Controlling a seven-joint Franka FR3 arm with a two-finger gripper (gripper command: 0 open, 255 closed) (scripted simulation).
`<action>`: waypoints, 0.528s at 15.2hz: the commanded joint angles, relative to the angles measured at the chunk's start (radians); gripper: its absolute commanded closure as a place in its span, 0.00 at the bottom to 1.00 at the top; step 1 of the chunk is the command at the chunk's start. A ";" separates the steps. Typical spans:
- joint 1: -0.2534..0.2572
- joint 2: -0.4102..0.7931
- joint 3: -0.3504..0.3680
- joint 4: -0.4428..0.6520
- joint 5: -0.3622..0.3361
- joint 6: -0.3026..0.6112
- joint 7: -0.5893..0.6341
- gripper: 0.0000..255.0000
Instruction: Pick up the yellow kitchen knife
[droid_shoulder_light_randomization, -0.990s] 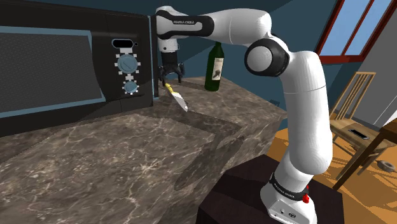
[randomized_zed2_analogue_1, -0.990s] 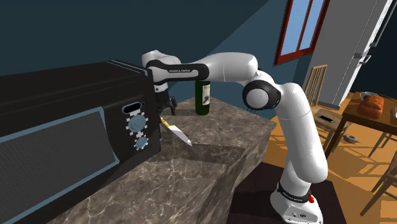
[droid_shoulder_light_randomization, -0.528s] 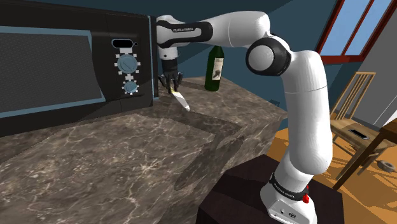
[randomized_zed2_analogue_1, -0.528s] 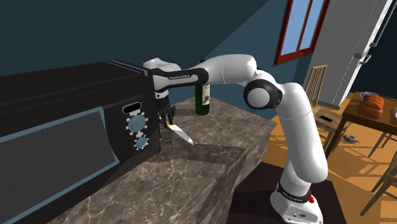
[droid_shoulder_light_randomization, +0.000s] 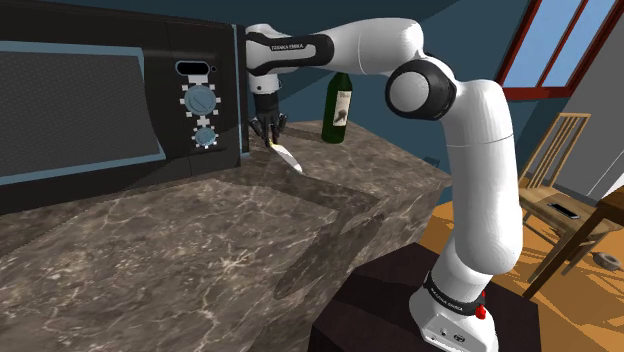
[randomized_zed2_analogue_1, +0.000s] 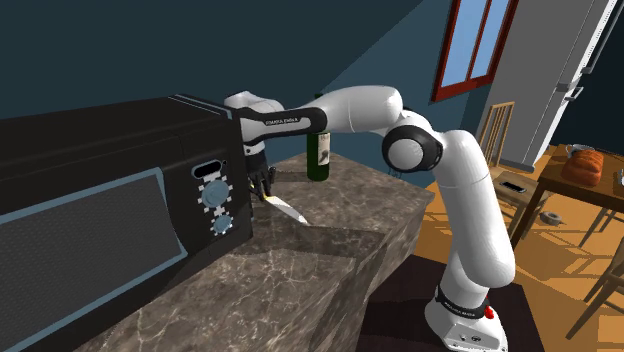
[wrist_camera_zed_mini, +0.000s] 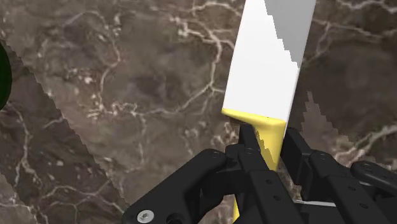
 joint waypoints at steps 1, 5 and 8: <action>0.003 0.016 0.001 0.037 0.000 -0.023 0.002 1.00; 0.004 0.025 0.001 0.105 0.000 -0.082 0.002 1.00; 0.005 0.036 0.001 0.163 -0.001 -0.129 0.001 1.00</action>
